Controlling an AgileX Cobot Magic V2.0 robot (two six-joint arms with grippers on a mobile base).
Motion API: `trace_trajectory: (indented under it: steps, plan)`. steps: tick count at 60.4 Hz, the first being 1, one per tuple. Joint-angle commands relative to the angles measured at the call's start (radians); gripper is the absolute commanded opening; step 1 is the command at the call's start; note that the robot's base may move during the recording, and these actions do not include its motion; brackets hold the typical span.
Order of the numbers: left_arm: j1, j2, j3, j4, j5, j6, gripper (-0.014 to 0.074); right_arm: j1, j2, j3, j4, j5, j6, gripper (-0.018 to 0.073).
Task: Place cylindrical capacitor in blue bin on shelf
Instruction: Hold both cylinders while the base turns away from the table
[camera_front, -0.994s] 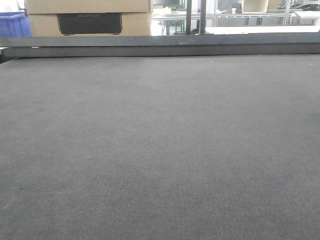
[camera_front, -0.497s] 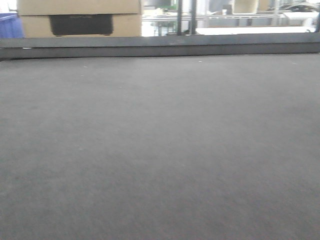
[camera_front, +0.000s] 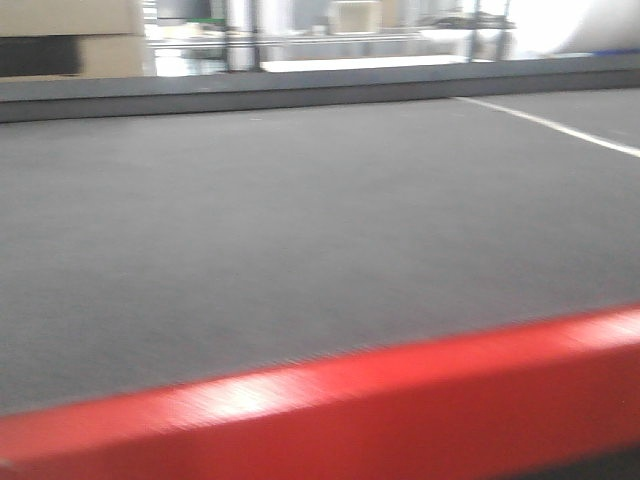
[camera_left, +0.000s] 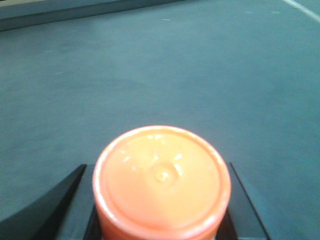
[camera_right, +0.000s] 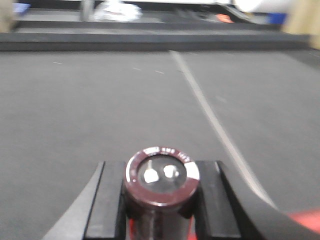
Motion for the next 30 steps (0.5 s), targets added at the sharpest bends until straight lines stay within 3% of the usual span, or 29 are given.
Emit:
trace_trajectory:
  steps: [1, 30]
  plan:
    - [-0.007, -0.008, -0.002, -0.005, -0.026, -0.001, -0.0111, -0.001, -0.001, -0.008, -0.004, -0.023, -0.007, -0.0162]
    - [-0.007, -0.008, -0.002, -0.003, -0.026, -0.001, -0.0111, -0.001, -0.001, -0.008, -0.004, -0.023, -0.007, -0.0162]
